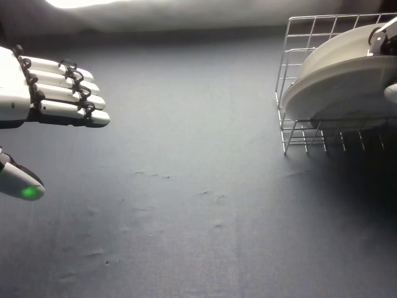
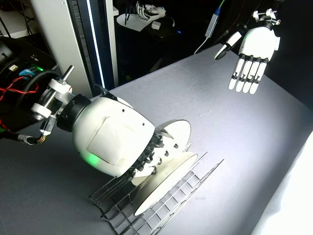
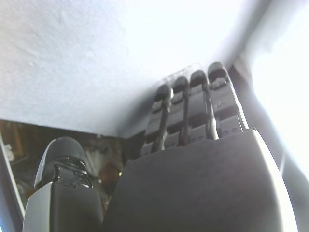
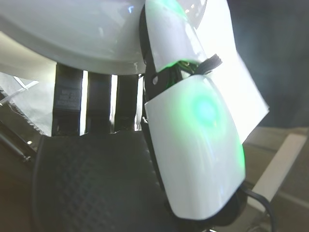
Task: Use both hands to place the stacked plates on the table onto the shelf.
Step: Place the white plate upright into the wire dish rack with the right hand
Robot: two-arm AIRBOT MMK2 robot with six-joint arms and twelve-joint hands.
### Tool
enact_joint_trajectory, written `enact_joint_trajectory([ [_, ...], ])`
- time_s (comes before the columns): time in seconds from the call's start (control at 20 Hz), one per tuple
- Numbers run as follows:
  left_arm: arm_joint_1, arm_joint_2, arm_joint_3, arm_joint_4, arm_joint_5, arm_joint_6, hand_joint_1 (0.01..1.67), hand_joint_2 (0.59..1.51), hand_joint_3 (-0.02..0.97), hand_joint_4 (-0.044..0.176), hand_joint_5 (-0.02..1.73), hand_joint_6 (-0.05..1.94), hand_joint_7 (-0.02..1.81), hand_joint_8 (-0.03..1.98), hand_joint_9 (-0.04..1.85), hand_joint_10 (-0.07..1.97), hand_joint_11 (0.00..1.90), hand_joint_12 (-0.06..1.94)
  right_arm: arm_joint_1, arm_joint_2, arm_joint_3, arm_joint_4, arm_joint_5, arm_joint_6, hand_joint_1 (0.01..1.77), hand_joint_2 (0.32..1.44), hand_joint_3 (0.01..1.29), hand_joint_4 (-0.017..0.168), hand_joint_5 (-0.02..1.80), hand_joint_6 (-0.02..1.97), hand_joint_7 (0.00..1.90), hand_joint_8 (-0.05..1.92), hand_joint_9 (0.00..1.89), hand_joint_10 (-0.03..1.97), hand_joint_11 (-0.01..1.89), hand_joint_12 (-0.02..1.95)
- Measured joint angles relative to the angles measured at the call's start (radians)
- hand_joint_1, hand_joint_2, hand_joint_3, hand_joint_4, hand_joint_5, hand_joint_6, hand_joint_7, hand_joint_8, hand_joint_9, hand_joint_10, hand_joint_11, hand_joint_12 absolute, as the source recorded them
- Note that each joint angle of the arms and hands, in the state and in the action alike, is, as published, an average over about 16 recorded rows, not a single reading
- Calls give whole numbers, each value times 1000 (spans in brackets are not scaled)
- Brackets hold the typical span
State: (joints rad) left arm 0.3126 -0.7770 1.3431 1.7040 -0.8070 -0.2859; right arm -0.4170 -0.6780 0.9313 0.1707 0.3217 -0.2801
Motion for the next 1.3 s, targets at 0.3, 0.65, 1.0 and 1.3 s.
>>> enact_joint_trajectory([
  [0.3,0,0,-5,3,0,0,13,1106,18,0,40,4,34,11,19,8,22,10,-15,0,3,-56,24,-5,1253,1136,13,-4,723,596,775,528,710,627,456,1343],
  [0.65,0,0,-10,6,0,0,14,1106,17,0,16,4,18,11,18,8,21,10,45,-6,-14,-79,19,-8,1145,1154,13,-3,588,120,588,100,514,210,151,1286],
  [1.0,-8,0,-17,7,-6,-1,14,1113,17,0,36,4,46,13,45,11,36,17,130,-30,-41,-223,25,-6,945,1106,13,-3,394,22,378,20,336,67,31,989],
  [1.3,-21,1,-34,10,-41,-6,14,1144,18,0,279,122,332,151,295,205,190,347,160,-58,-56,-509,71,-7,534,1041,13,-3,403,143,419,194,357,272,72,1058],
])
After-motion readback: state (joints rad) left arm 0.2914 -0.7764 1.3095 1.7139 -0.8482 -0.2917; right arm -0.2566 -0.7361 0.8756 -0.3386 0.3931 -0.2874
